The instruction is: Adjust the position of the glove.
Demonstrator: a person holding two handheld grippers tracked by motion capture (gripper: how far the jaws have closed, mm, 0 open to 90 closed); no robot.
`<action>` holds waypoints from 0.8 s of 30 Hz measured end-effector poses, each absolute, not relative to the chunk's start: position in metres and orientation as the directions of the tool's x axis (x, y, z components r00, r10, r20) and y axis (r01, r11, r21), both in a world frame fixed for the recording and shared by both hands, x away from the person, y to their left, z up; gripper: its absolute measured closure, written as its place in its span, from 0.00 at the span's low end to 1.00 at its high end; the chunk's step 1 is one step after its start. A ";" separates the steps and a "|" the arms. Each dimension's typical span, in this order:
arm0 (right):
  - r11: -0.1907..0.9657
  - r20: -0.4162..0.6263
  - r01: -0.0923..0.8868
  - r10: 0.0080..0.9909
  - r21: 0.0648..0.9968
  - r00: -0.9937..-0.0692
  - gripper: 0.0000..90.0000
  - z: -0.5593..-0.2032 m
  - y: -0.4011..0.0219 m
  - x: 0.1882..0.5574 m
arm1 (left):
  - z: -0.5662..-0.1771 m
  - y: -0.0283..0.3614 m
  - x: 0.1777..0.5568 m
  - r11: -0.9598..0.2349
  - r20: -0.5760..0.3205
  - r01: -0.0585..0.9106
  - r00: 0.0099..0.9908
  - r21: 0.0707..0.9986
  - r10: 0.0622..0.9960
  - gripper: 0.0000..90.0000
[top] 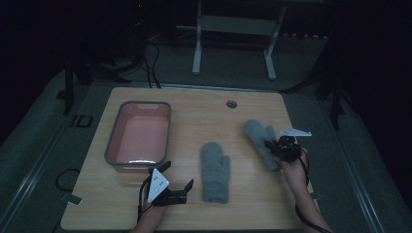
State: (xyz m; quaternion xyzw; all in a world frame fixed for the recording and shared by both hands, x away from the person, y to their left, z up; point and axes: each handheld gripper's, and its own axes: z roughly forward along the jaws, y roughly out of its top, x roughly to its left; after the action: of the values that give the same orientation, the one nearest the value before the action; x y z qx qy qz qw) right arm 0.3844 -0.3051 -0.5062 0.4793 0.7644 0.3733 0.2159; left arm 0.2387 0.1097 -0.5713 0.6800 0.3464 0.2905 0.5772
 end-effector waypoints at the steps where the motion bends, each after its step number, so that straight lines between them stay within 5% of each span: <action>1: 0.250 0.022 0.565 0.903 0.786 -0.430 0.88 -0.502 -0.306 0.375 | -0.571 0.109 0.239 -0.095 -0.004 0.135 0.592 0.986 0.806 0.01; 13: 0.049 0.078 0.641 0.983 0.766 -0.169 0.88 -0.517 -0.332 0.315 | -0.572 0.109 0.238 -0.102 0.004 0.131 0.598 0.986 0.801 0.01; 18: 0.006 0.106 0.661 0.986 0.750 -0.130 0.87 -0.528 -0.337 0.303 | -0.572 0.108 0.239 -0.097 -0.004 0.137 0.596 0.986 0.803 0.01; 24: 0.063 0.068 0.690 0.985 0.721 -0.160 0.66 -0.546 -0.333 0.300 | -0.572 0.109 0.239 -0.095 -0.007 0.139 0.595 0.986 0.804 0.01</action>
State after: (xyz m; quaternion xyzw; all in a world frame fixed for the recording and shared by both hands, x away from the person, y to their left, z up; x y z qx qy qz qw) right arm 0.2997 -0.3325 -0.5456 0.6055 0.6914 0.3195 0.2308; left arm 0.2391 0.1086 -0.5717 0.6814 0.3456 0.2879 0.5773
